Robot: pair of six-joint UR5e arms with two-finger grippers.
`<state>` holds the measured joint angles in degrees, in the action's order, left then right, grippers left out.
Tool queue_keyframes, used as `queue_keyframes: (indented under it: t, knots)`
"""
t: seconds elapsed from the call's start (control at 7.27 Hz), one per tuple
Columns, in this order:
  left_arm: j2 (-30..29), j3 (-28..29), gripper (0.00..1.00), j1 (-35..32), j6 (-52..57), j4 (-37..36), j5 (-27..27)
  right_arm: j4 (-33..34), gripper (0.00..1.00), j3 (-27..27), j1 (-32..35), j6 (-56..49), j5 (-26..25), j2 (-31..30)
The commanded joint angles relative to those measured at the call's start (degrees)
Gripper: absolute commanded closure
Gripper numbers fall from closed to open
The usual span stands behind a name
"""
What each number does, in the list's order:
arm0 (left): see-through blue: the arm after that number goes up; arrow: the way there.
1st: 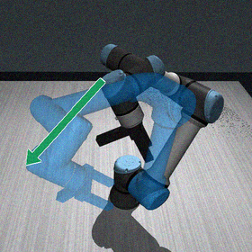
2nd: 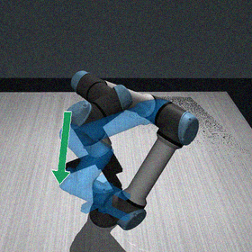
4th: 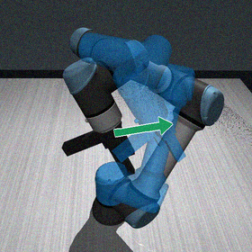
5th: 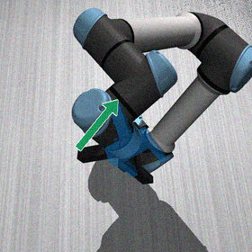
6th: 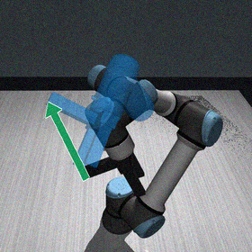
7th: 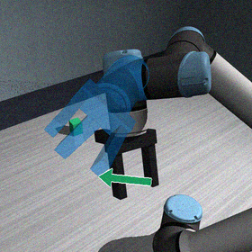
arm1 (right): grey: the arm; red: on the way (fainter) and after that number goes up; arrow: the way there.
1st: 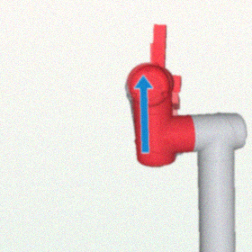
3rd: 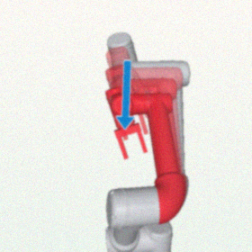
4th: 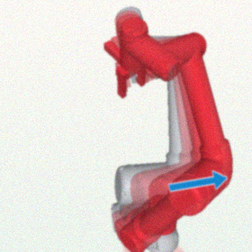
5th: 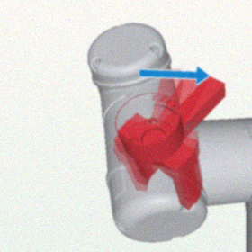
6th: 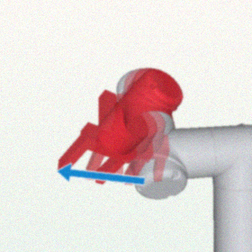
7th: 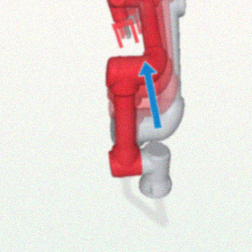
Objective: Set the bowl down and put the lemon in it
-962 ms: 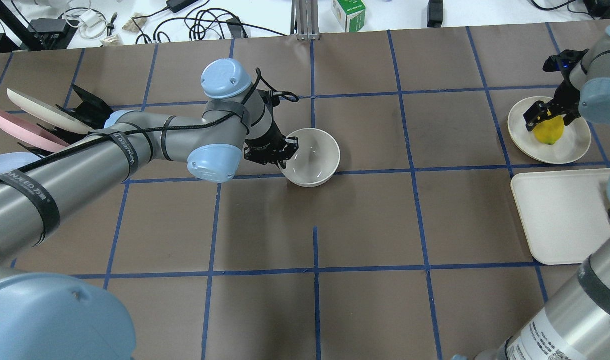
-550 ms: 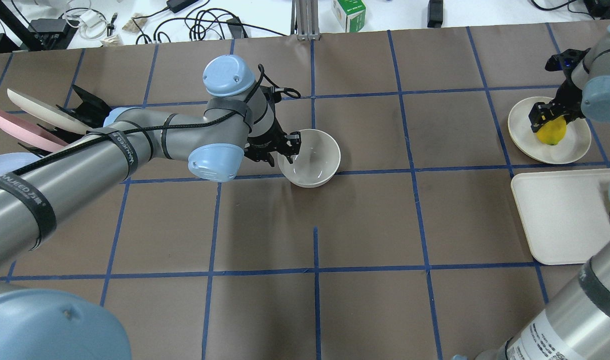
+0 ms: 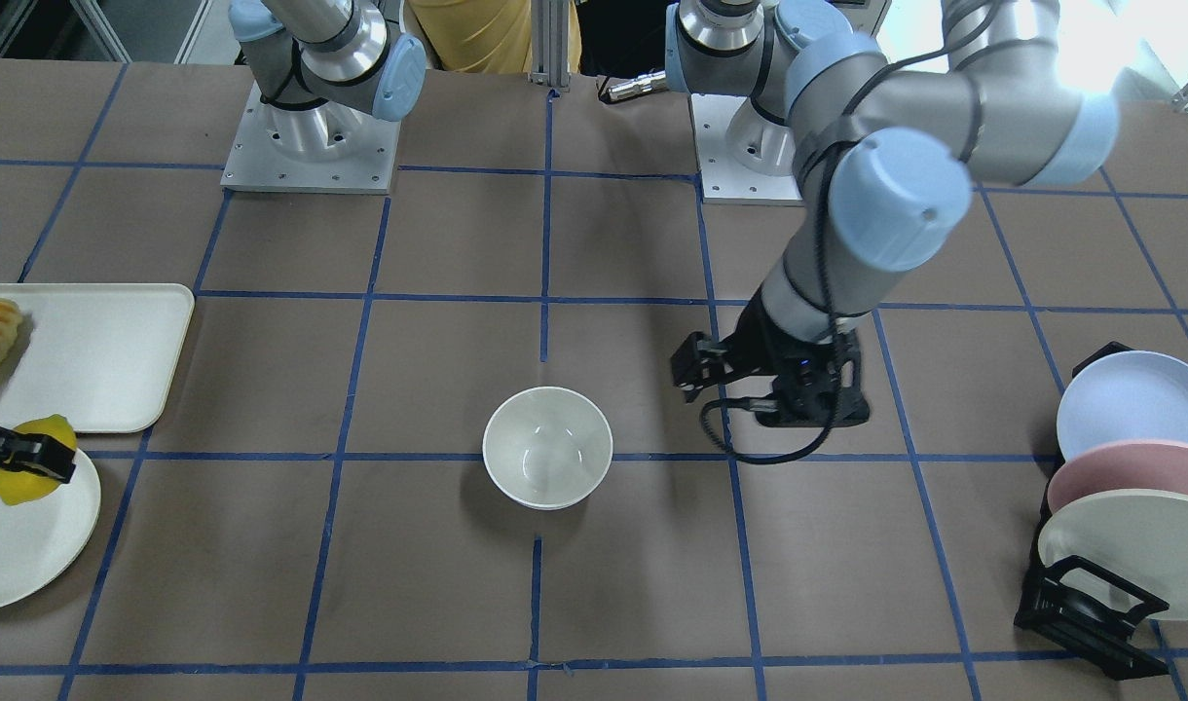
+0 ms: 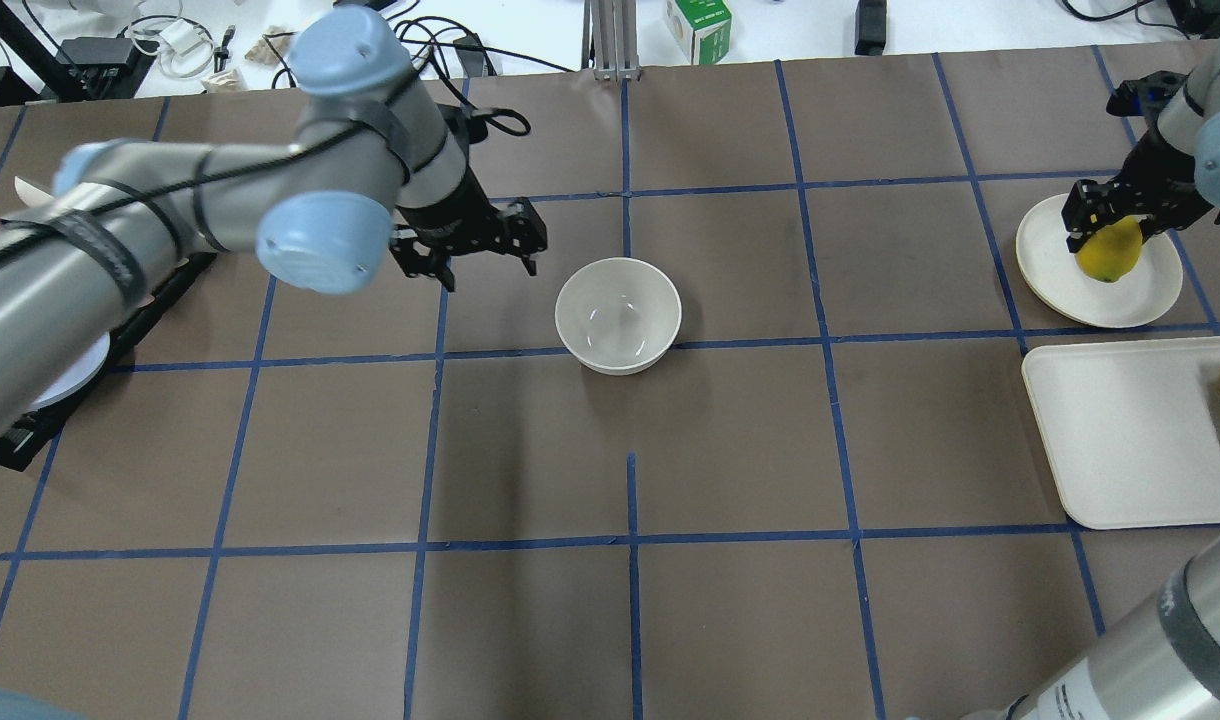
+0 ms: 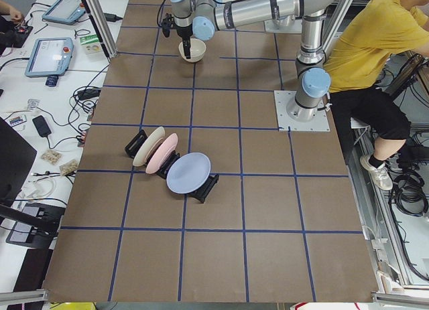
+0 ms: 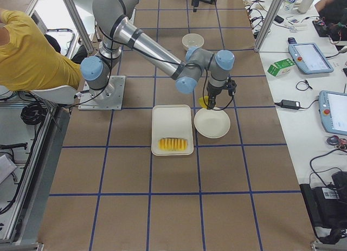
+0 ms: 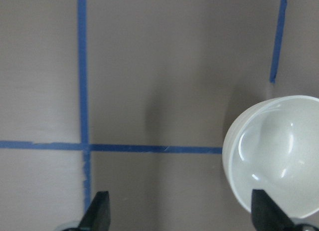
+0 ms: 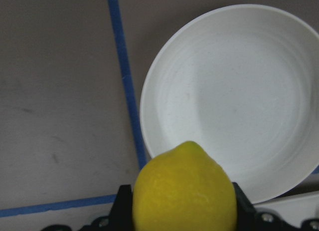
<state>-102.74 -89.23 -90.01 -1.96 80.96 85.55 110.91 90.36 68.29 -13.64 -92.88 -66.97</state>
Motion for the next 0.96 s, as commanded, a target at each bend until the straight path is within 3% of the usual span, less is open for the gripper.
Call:
queue_keyframes:
  t: [0.0,0.41,0.55,0.69,0.83]
  knots:
    - [7.6,3.9,0.0,7.2,11.0,11.7,5.2,-5.7,1.0,0.2,11.6,15.4,0.2,-5.0]
    - [12.5,2.7,0.0,2.7,6.3,11.5,5.4,-4.8,1.0,0.1,29.1,39.3,2.2,-3.8]
    - [13.4,2.9,0.0,2.8,7.0,11.6,5.1,-2.7,1.0,0.1,32.2,41.7,5.1,-3.2]
    - [13.2,3.5,0.0,3.3,7.1,11.1,4.8,2.7,1.0,0.0,35.6,44.3,6.2,-1.9]
    - [13.5,4.0,0.0,3.1,7.1,11.7,5.1,3.7,1.0,-0.2,39.2,44.5,6.0,-0.5]
